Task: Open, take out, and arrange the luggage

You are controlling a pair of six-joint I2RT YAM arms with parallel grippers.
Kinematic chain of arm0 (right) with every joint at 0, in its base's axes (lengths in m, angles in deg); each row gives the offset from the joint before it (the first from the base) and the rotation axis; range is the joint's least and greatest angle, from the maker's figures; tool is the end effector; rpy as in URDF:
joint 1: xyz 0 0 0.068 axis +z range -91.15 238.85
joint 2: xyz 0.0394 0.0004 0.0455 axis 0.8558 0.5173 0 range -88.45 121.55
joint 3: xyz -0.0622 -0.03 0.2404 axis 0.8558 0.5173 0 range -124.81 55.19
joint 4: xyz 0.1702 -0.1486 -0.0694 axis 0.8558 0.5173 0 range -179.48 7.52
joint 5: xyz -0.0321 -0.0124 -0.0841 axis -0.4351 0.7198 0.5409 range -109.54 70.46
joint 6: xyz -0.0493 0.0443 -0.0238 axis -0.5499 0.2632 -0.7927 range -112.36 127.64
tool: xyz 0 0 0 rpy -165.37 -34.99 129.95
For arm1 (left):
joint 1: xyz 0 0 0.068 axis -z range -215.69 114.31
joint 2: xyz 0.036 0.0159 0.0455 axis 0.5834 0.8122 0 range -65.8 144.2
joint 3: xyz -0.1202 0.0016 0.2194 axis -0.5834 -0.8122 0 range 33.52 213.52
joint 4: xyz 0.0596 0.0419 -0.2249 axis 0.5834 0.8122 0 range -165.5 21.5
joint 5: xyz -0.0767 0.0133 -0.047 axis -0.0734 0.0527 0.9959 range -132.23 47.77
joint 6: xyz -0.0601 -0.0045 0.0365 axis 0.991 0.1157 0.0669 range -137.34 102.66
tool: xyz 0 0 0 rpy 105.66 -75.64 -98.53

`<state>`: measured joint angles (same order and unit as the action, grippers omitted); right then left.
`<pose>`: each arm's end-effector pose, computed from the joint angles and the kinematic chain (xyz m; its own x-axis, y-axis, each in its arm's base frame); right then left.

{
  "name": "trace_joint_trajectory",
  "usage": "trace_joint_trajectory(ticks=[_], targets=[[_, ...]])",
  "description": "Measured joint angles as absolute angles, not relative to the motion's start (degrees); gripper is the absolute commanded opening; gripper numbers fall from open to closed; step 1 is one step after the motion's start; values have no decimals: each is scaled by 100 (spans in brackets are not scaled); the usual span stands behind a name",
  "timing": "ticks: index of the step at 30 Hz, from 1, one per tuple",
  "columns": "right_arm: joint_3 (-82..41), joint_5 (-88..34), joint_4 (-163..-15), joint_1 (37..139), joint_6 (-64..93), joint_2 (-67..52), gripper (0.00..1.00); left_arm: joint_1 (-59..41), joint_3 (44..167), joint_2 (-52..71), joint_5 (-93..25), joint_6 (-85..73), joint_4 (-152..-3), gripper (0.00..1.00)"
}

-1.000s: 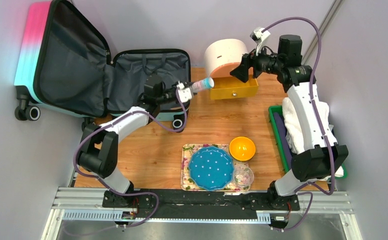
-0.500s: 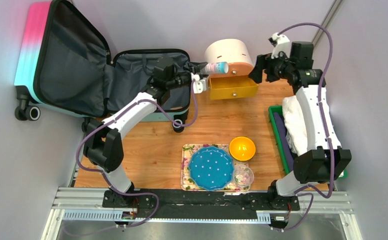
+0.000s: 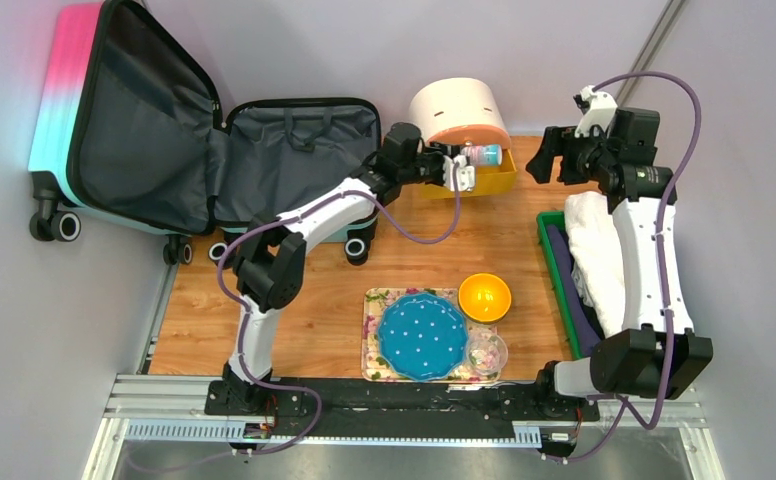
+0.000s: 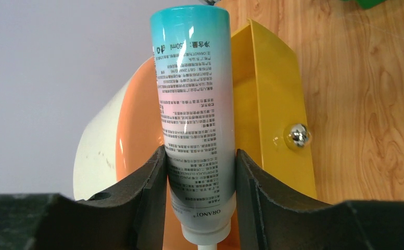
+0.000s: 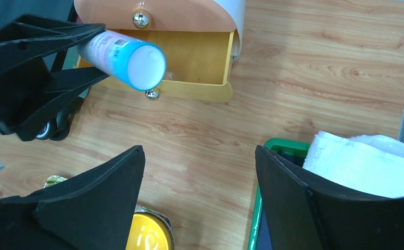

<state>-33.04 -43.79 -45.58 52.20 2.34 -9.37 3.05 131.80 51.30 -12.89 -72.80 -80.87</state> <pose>0.2850 -0.0093 0.3714 -0.5425 -0.0215 -0.8398 -0.2809 0.9468 0.1572 0.3537 -0.3200 0.2852 0.6528 0.3969 -0.6453 0.6695 0.0965 0.7366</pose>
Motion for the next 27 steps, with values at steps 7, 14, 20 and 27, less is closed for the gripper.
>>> trace_joint_trajectory(ticks=[7,14,20,27], targets=[[-3203,-4506,-4551,4964,250,-947,81,555,13855,5561,-1829,-7466,-7639,28],[-3184,-4685,-4551,4791,250,-947,81,587,13988,5589,-2006,-7542,-7435,40],[-3184,-4823,-4551,4756,250,-937,81,581,14200,5744,-2176,-7564,-7348,56],[-3131,-5028,-4577,4752,250,-882,81,587,14240,5806,-2268,-7518,-7311,68]])
